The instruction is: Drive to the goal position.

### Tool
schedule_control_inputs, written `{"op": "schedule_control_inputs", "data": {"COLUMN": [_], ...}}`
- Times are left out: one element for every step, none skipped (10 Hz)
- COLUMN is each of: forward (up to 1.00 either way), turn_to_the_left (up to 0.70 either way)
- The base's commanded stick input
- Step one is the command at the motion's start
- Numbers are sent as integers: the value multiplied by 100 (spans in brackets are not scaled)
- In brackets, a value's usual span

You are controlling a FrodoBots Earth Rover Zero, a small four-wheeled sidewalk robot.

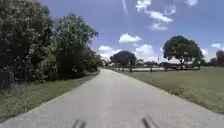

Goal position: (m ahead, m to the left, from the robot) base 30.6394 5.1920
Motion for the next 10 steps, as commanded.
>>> {"op": "schedule_control_inputs", "data": {"forward": [50,50,50,50,50,50,50,50,50,50], "turn_to_the_left": [0,0,0,0,0,0,0,0,0,0]}}
